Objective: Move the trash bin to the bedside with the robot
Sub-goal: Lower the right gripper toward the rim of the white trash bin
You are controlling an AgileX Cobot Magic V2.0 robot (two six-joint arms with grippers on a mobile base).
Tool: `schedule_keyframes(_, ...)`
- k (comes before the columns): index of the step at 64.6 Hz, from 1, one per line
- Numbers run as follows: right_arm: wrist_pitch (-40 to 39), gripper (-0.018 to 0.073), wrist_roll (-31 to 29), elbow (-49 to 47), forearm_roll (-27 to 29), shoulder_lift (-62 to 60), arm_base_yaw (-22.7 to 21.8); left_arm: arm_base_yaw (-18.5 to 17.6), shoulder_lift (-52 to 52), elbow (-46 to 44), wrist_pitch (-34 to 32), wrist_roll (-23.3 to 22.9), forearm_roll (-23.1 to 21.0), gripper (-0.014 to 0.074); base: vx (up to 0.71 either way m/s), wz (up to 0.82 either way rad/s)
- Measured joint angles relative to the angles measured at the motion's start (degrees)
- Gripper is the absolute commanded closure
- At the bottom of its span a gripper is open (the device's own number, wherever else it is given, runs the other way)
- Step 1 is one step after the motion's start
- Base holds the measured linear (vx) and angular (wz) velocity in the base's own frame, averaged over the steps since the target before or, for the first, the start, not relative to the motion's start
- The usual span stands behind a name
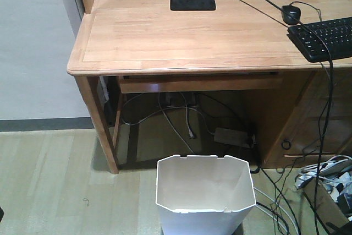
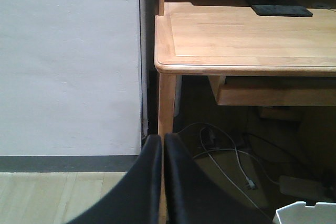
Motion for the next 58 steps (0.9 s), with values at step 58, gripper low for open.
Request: schedule_keyframes(58,0.6,0.0561,0.2,-16.1,3.6,17.6,0.0,0.0,0.0,0.0,0.0,0.0,0.0,0.0603,0.00,0.00)
